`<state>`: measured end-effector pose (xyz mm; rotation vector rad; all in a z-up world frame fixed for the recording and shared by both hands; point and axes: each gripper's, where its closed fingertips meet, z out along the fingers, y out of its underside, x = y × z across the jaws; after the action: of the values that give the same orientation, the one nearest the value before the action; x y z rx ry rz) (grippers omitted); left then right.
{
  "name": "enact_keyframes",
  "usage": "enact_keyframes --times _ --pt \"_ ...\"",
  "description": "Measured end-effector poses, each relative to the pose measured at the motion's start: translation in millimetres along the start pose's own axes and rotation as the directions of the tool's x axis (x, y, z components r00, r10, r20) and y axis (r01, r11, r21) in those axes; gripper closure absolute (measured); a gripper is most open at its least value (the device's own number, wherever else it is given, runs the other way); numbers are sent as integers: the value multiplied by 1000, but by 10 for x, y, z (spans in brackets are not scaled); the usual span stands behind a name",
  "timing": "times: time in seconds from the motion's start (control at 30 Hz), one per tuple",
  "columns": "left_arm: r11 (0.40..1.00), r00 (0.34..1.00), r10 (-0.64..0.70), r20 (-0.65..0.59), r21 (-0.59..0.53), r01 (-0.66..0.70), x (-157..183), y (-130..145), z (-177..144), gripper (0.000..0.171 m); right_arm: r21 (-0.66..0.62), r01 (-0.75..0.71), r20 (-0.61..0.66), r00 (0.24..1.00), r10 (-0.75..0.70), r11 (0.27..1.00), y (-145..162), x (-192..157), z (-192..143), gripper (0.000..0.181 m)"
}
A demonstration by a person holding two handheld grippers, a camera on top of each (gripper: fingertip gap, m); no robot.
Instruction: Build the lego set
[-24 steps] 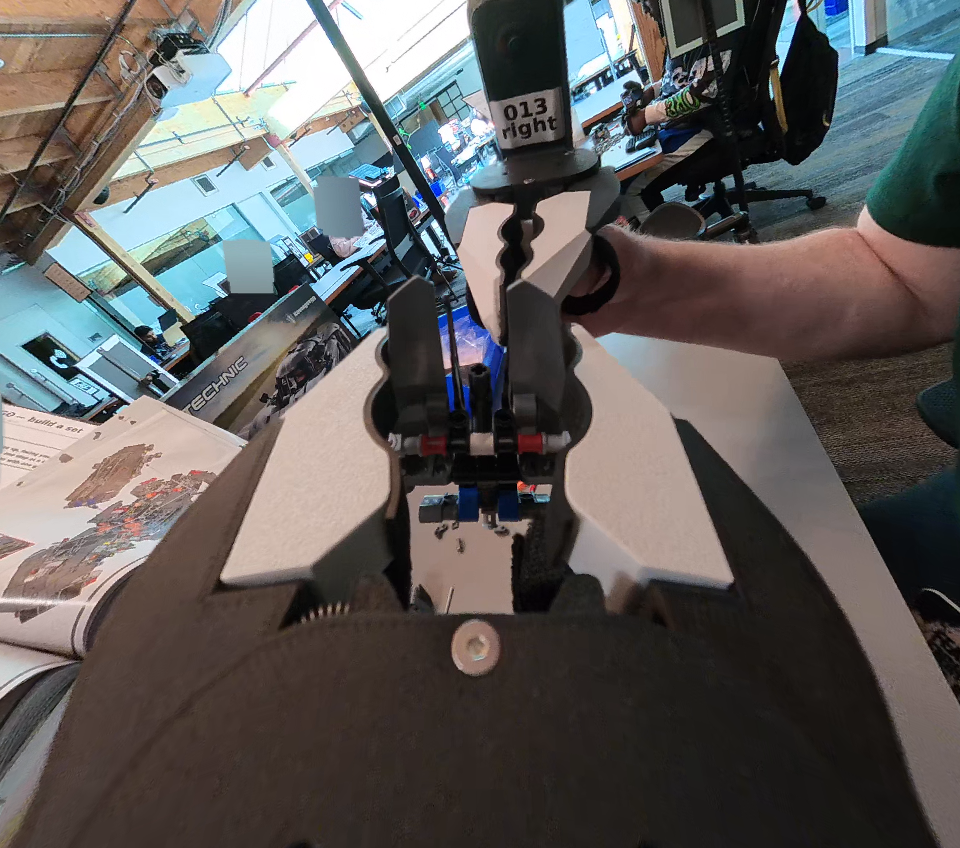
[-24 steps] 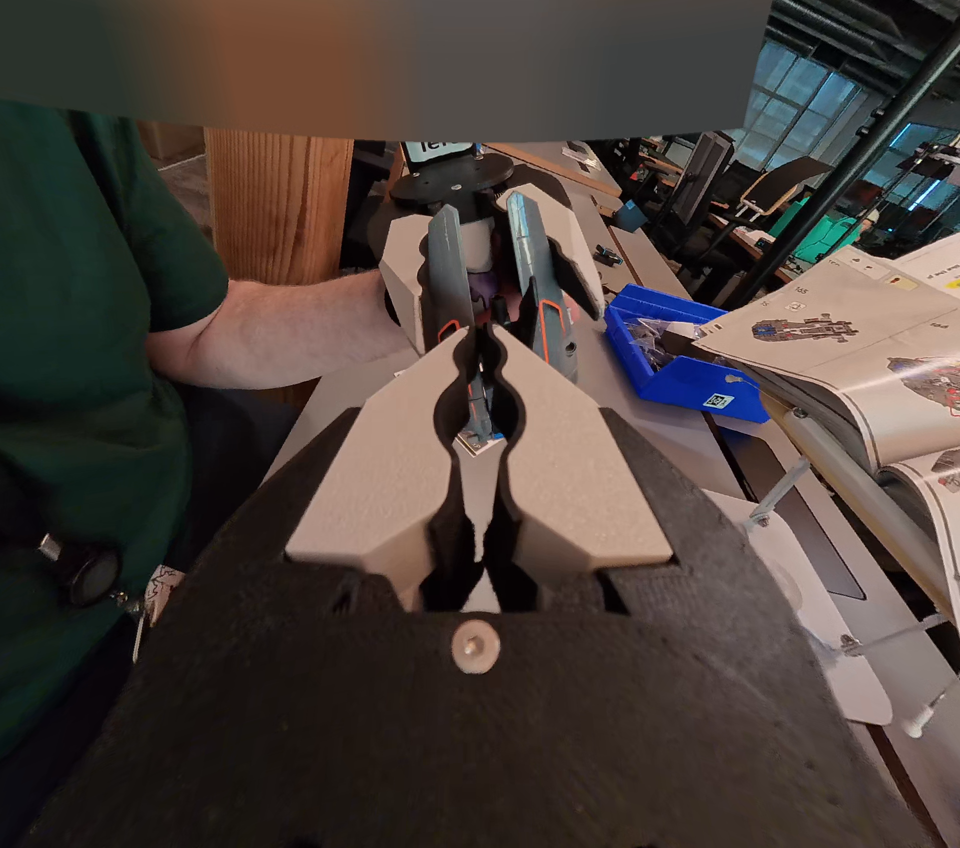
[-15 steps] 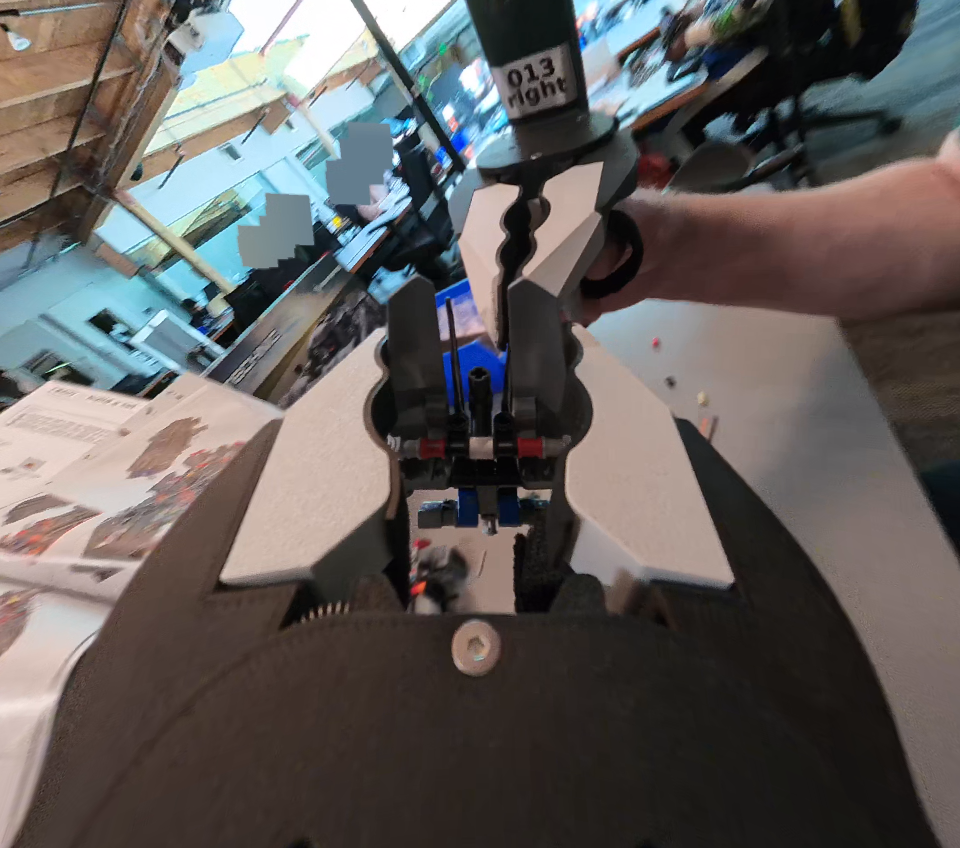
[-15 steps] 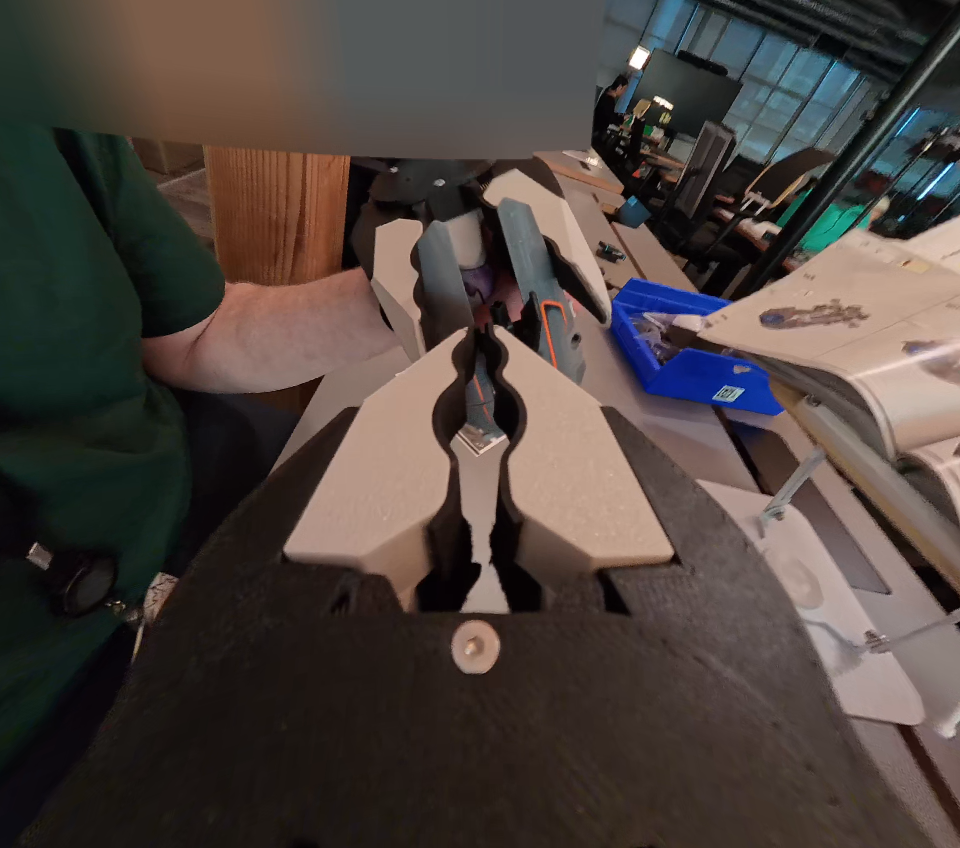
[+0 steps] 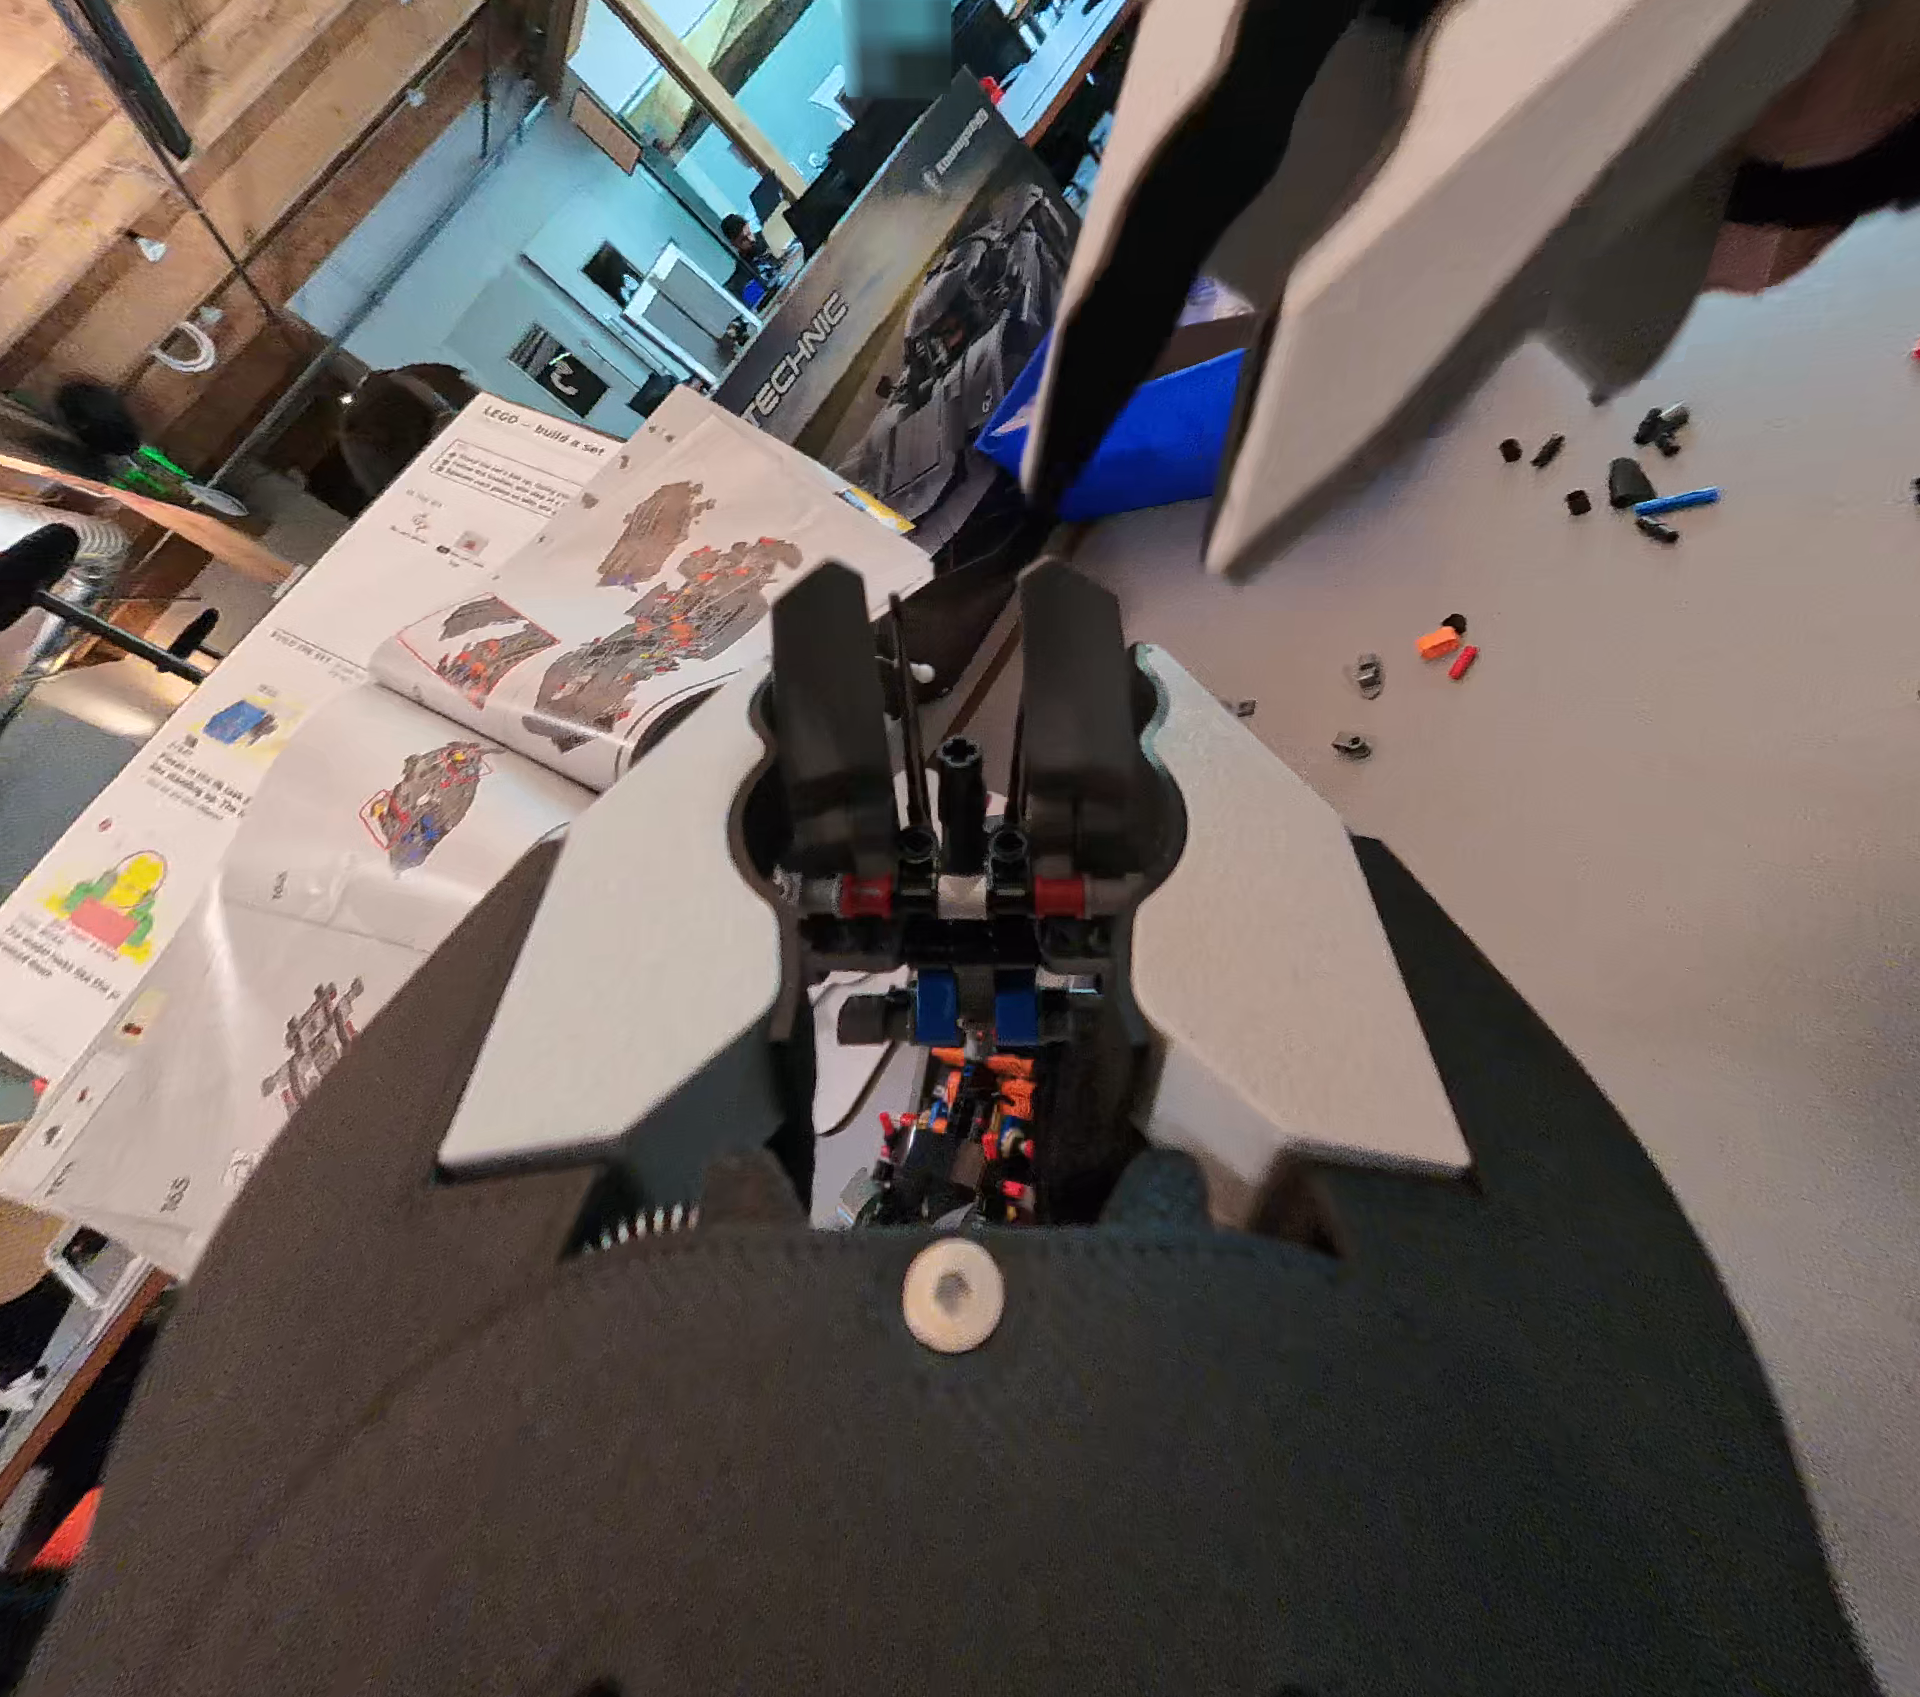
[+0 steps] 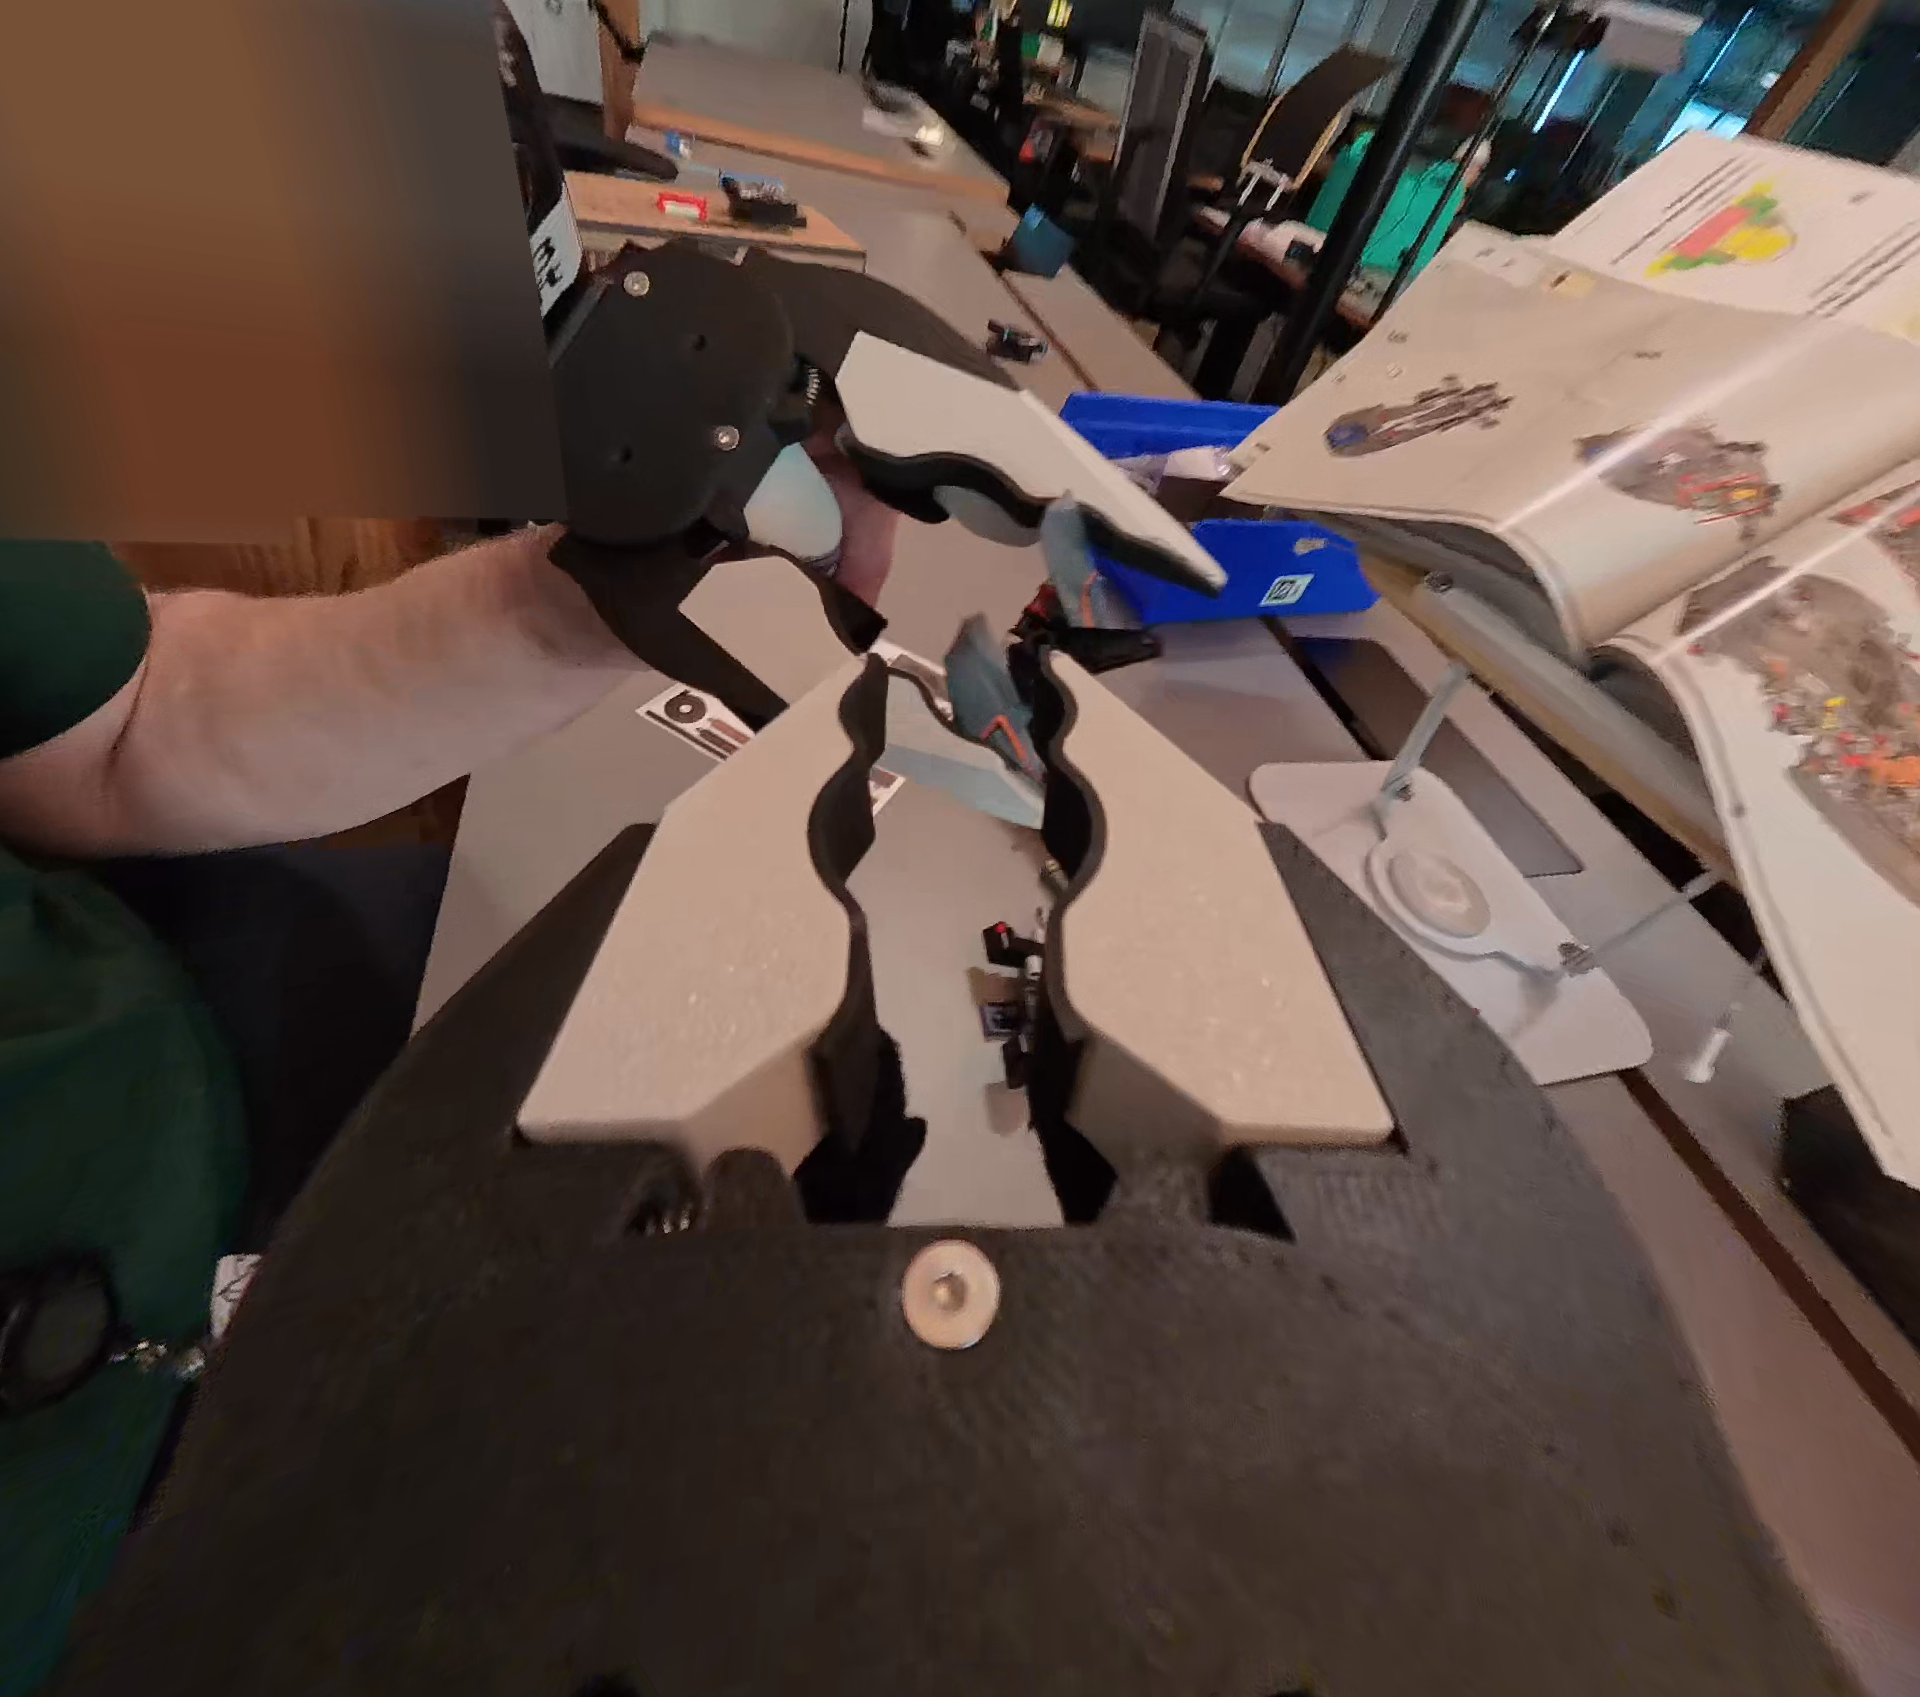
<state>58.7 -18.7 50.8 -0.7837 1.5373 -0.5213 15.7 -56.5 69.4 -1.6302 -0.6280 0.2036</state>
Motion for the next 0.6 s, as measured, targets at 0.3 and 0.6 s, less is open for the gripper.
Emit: enact_keyframes --times 0.3,0.6 --pt "1000 998 -25 -61 -13 24 93 55 -106 107 -70 -95 -22 995 94 993 123 62 186 181" --pt "917 837 -315 -448 85 390 91 -45 -532 162 -149 -97 97 989 112 984 178 -27 244 181"
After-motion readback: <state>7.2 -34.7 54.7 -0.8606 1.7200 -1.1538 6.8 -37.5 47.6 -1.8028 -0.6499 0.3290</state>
